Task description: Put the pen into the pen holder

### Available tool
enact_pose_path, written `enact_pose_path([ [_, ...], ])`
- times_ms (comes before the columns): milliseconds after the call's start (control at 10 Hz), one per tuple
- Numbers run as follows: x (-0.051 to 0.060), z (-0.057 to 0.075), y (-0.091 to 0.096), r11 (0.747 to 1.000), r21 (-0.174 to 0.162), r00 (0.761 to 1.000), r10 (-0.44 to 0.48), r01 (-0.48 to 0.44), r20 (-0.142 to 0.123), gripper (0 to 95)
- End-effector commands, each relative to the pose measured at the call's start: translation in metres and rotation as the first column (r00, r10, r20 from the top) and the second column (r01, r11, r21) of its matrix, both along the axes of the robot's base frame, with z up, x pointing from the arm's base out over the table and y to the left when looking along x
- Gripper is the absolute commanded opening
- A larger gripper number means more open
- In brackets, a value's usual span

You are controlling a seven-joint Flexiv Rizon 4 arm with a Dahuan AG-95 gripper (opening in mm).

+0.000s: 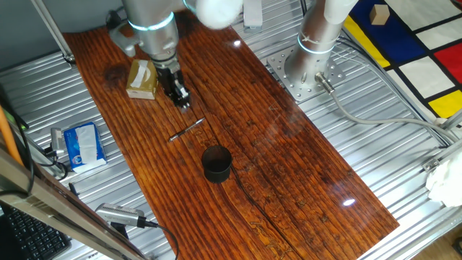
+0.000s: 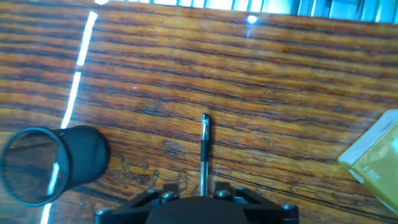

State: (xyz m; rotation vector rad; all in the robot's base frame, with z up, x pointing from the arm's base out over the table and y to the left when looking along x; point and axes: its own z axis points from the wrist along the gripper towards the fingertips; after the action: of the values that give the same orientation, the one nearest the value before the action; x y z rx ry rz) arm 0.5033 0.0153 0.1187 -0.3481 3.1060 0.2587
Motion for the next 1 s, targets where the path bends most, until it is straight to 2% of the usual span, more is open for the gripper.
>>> enact_pose_path([
  [100, 0.000, -0.016, 0.001, 0.998, -0.064, 1.000, 0.005, -0.003, 0.023, 57.0],
  [200, -0.001, -0.023, 0.002, 0.996, -0.089, 0.999, 0.010, -0.007, 0.032, 57.0],
  [400, -0.002, -0.034, 0.004, 0.993, -0.115, 0.999, 0.009, -0.004, 0.045, 57.0],
  [800, -0.005, -0.052, 0.008, 0.994, -0.111, 0.999, 0.013, -0.007, 0.051, 57.0],
  [1000, -0.006, -0.055, 0.009, 0.994, -0.111, 0.998, 0.022, -0.017, 0.050, 57.0],
])
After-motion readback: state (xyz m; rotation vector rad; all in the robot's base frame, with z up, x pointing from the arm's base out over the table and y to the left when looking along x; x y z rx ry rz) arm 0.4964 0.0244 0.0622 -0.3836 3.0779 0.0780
